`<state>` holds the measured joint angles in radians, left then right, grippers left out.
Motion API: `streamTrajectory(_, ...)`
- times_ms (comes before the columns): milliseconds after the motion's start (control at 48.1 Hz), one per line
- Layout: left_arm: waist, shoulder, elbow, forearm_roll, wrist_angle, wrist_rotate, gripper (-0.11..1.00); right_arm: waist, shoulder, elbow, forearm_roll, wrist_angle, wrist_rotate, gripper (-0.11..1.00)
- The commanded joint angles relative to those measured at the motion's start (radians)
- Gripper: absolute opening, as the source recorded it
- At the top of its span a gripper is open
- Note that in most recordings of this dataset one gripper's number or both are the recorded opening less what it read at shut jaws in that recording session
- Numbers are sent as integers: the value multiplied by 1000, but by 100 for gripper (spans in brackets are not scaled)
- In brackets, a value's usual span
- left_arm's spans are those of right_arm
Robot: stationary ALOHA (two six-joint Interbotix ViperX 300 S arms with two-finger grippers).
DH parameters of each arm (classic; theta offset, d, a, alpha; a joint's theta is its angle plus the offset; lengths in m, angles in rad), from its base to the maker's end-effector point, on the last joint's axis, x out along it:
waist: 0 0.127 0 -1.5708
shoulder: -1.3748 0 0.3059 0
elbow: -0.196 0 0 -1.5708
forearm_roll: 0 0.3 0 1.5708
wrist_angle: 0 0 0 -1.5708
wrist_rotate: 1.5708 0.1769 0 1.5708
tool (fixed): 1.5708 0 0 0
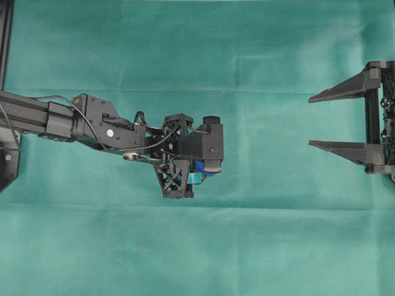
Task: Handover the blue block to the right arm after grasping it with the left arm, then place it in the designated position.
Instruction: 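Lift the blue cube with the left gripper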
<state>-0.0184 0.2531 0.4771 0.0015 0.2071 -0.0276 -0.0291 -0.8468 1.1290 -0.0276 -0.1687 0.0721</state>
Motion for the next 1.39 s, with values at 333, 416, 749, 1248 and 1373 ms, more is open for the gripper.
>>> streamTrajectory(333,-5,-219,-26,2,92,2,47,-3,5,-20,-2,-5,0,94)
streamTrajectory(416,-3,-268,-35,2,126,2,47,-3,5,-20,-2,-5,-2,94)
streamTrajectory(749,-5,-374,-98,3,245,2,47,-3,5,-20,-2,-5,-2,94)
streamTrajectory(1248,-3,-489,-181,6,353,3,47,-3,5,-20,-2,-5,-2,94)
streamTrajectory(1373,-5,-491,-176,8,353,3,47,-3,5,-20,-2,-5,-2,94)
